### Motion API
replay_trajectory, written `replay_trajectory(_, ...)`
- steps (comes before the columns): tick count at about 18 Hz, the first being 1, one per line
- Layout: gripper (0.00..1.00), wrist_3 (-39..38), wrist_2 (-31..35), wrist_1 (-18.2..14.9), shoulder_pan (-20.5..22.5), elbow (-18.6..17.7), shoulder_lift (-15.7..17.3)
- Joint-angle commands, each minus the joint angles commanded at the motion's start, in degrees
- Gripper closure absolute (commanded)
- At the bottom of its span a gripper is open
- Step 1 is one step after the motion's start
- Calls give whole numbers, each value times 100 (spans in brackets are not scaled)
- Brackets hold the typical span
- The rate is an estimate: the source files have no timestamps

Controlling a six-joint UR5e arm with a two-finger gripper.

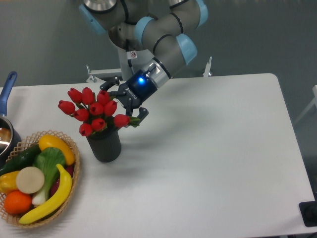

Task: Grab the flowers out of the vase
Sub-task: 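Lower the gripper onto the tulip stems and close it around them, then lift the gripped tulips straight up out of the black vase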

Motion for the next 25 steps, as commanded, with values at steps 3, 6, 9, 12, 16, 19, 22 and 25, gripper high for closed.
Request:
replay_trajectory(3,26,0,0,0,-123,-18,-26)
replay_trajectory(6,81,0,-9,0,-123,-18,-18)
replay_trajectory(9,90,-44,-35,0,-88,0,35)
replay_trajectory(12,90,-123,-35,0,-62,9,97)
replay_trajectory(16,88,-368,-35,0,-36,123,237)
replay_trajectory(19,88,-834,-53,-17,-36,237,570)
replay_trajectory(22,88,-1492,-123,-18,-18,500,931)
replay_trajectory(25,88,-1967,-316,-18,43,755,1081)
